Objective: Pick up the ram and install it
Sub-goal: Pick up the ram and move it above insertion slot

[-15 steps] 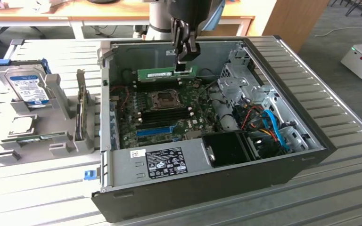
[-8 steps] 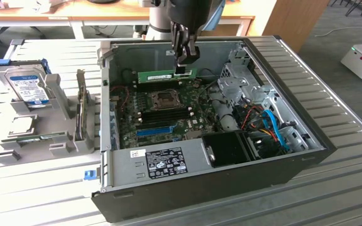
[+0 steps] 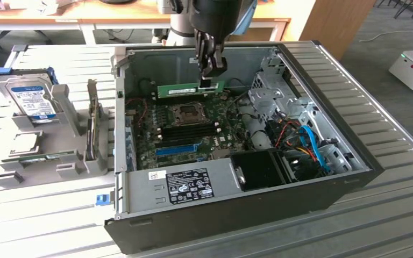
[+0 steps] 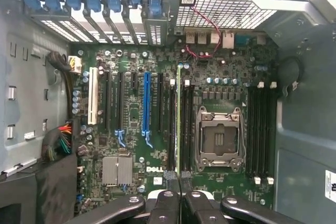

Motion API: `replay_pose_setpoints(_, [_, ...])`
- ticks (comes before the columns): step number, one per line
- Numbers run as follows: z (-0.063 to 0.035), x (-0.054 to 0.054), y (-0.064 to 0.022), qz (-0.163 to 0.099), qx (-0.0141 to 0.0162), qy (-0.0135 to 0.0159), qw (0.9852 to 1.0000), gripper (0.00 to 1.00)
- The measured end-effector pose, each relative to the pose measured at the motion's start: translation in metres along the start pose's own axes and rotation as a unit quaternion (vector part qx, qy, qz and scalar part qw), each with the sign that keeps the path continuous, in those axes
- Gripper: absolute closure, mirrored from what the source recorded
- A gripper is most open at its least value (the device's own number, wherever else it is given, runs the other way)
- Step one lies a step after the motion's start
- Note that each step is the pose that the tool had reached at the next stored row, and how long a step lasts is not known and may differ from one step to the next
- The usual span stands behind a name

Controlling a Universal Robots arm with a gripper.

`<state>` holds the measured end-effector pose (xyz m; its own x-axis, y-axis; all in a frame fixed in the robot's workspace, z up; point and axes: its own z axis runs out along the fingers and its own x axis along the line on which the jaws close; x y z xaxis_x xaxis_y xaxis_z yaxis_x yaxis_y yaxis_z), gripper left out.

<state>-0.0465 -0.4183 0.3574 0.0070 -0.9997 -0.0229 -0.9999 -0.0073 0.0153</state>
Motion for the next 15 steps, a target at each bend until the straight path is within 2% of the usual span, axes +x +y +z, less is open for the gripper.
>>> replay_pose_setpoints(15, [0.018, 0.0, -0.0003, 0.0, 0.0001, 0.0, 1.0, 0.88])
